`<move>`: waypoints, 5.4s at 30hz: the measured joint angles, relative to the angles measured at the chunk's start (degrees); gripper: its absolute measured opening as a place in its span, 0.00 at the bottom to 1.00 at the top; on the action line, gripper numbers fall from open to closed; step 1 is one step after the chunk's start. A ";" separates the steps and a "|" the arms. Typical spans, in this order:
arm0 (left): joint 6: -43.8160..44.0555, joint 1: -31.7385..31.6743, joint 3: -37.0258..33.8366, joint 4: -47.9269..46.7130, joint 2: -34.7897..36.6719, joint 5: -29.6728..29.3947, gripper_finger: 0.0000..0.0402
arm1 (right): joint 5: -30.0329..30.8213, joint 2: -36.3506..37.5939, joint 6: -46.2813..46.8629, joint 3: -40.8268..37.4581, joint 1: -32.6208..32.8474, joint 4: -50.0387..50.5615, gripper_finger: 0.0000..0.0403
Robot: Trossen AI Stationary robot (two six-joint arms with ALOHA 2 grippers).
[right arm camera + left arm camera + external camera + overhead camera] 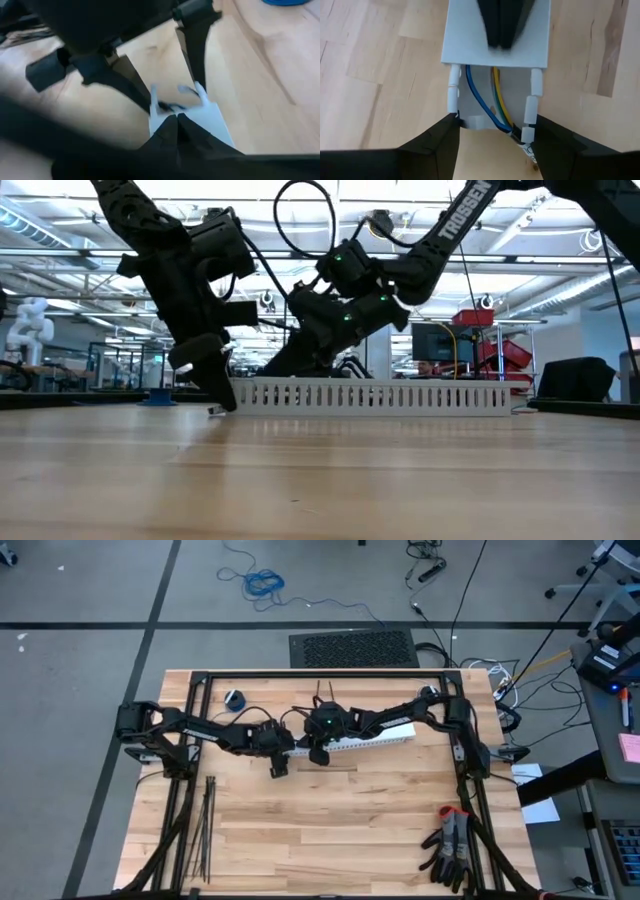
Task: Ziptie cables
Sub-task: Close the white cable duct
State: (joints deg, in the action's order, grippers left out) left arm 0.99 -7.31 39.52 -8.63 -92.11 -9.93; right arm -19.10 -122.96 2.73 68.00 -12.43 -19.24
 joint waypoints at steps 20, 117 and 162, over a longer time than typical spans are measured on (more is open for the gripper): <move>1.99 0.33 0.30 3.42 -0.18 0.89 0.53 | 8.76 14.95 -4.64 2.61 1.44 28.23 0.00; -1.11 -1.22 2.09 -0.24 -0.40 -1.25 0.60 | 6.02 5.57 -11.49 3.99 -2.25 22.25 0.00; -4.89 -5.87 1.27 -10.39 7.29 2.44 0.60 | 2.16 5.33 -14.37 3.83 -3.63 22.83 0.00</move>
State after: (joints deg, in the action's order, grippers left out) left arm -3.90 -13.18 40.78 -19.02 -84.82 -7.49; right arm -16.94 -117.62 -11.64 71.83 -16.05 3.60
